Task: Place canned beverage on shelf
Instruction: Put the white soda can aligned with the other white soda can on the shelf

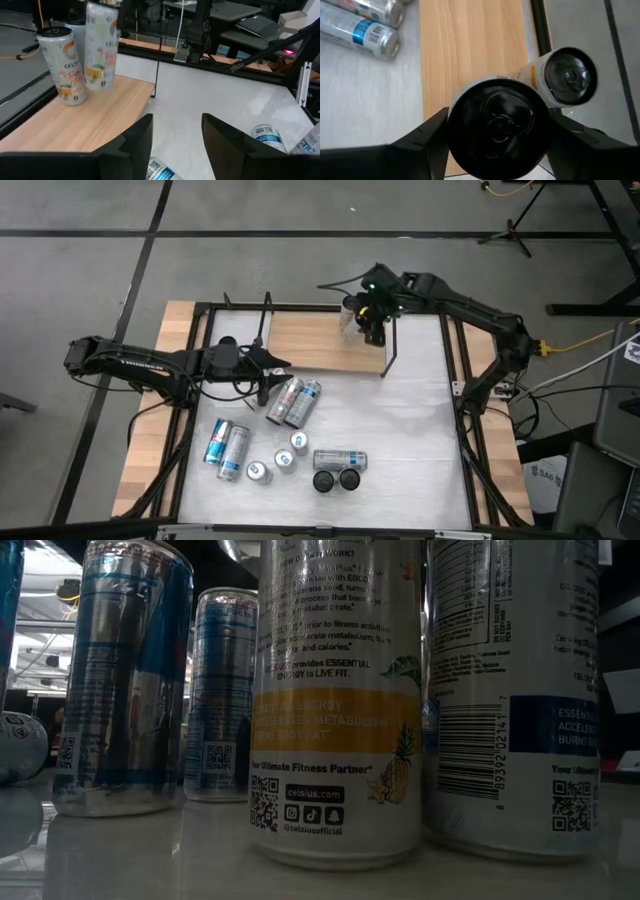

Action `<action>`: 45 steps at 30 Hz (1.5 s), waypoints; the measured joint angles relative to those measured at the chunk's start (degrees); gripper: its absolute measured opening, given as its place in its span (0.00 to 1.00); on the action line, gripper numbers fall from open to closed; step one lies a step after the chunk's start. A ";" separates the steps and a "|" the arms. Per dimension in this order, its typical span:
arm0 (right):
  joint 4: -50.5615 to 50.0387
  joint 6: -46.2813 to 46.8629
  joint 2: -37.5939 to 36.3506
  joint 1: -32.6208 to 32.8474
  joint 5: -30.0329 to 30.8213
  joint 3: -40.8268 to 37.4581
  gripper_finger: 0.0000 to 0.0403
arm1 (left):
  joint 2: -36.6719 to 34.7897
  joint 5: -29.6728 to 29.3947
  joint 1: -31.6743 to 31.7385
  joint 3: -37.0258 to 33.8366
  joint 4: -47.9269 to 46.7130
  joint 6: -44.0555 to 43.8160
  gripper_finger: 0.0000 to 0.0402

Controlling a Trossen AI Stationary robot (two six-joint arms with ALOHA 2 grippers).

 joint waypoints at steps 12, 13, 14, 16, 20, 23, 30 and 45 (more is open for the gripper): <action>0.12 -0.46 6.47 -0.12 0.32 -0.04 0.62 | 0.00 0.00 0.01 0.01 0.03 -0.02 0.40; 0.35 -0.45 6.69 -0.12 0.42 -0.07 0.62 | 0.00 0.00 0.00 0.01 0.04 -0.02 0.40; 0.33 -0.48 6.77 -0.12 0.53 -0.04 0.63 | 0.00 0.00 0.02 0.00 0.04 -0.02 0.40; 0.61 -0.67 7.03 -0.12 0.52 0.02 0.63 | 0.00 0.00 0.00 0.00 0.04 -0.02 0.40; 0.81 -1.90 7.06 -0.12 0.50 0.02 0.63 | 0.00 0.00 0.00 0.00 0.03 -0.02 0.40; 0.77 -1.91 7.07 -0.12 0.53 0.02 0.63 | 0.00 0.00 0.00 0.01 0.04 -0.02 0.40; 0.81 -1.88 7.11 -0.12 0.53 0.02 0.63 | 0.00 0.00 0.00 0.02 0.04 -0.02 0.40; 1.00 -2.37 7.15 -0.12 0.55 0.00 0.63 | 0.00 0.00 0.00 0.02 0.04 -0.02 0.40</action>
